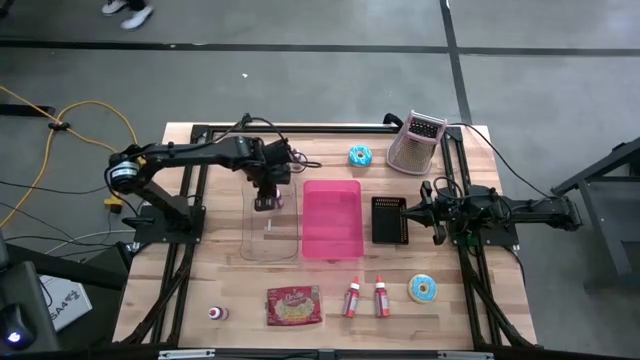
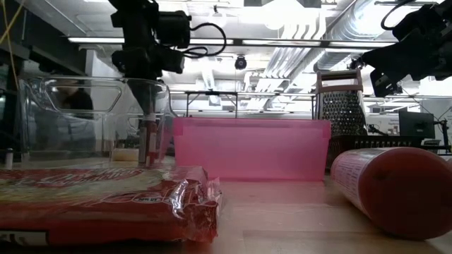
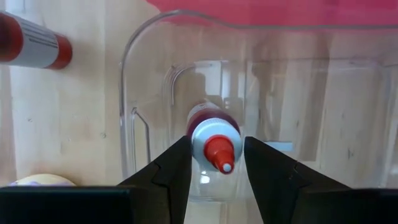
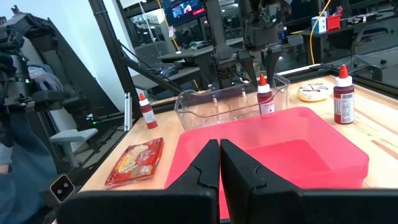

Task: Pick & Place Food Item
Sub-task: Put the middle red food coloring bottle into the transparent bin, then put the bottom red food coloring bottle into the transparent bin

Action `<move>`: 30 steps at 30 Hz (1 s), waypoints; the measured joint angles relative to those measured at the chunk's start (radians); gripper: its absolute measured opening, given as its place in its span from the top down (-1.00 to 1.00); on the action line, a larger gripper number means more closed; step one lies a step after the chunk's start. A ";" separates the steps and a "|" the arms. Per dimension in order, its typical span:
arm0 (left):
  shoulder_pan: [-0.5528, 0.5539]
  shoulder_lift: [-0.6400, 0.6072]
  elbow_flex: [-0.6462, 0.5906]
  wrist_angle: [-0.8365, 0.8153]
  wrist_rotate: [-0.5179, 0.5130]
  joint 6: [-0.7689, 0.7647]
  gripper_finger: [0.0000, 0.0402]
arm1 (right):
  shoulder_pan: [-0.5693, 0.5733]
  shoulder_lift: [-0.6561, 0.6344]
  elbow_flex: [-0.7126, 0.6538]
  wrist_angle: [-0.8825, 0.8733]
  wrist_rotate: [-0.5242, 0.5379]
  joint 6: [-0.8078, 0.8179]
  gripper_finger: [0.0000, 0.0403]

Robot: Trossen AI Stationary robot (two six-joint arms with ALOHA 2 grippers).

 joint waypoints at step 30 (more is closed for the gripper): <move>-0.237 -0.220 0.000 -0.101 0.053 0.019 0.30 | 0.000 0.000 0.000 0.000 0.000 0.000 0.99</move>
